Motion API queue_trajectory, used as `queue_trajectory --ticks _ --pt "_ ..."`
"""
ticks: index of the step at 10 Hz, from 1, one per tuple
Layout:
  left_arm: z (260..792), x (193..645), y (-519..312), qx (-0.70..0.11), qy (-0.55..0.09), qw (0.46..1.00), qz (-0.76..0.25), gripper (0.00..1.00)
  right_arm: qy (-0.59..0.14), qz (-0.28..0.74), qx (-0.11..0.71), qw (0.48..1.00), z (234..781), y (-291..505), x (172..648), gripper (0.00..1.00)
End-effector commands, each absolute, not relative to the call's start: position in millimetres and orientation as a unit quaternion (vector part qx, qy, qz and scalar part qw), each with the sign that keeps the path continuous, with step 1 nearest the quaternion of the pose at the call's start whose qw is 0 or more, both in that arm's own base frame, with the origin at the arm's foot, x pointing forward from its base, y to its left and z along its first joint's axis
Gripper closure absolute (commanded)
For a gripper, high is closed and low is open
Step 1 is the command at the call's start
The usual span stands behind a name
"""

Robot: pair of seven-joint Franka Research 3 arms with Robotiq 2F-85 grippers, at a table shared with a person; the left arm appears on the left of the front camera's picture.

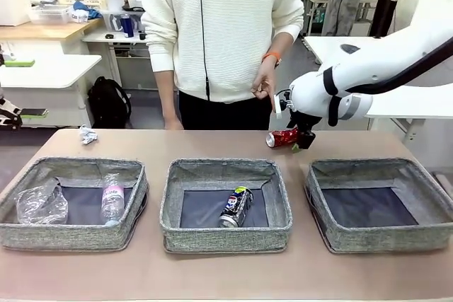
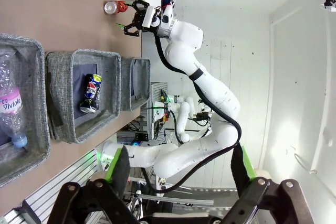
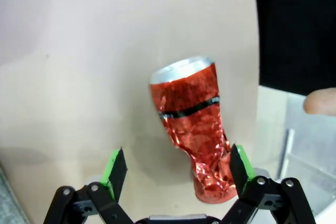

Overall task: Sort the waste into the appropriate baskets.
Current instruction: Pick up the waste item pointed out by the person.

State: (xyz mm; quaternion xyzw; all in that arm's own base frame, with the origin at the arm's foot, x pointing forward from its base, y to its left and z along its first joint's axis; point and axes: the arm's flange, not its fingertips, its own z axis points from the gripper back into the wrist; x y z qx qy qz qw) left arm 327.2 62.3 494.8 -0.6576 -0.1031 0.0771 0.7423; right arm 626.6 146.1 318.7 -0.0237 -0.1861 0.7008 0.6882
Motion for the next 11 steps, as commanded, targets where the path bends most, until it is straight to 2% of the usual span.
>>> queue_trajectory --ticks 1,3,7,11 --pt "498 326 62 -0.663 -0.104 0.738 0.074 0.0 -0.193 0.712 -0.032 0.674 317 141 625 0.0" --pt "498 326 62 -0.663 -0.104 0.738 0.074 0.0 -0.186 0.701 -0.023 0.688 322 149 626 0.0" --pt "498 326 62 -0.663 -0.104 0.738 0.074 0.0 -0.157 0.722 -0.029 0.673 343 143 648 0.0" --pt "498 326 62 -0.663 -0.104 0.738 0.074 0.0 -0.144 0.728 -0.003 0.67 329 137 682 0.0"
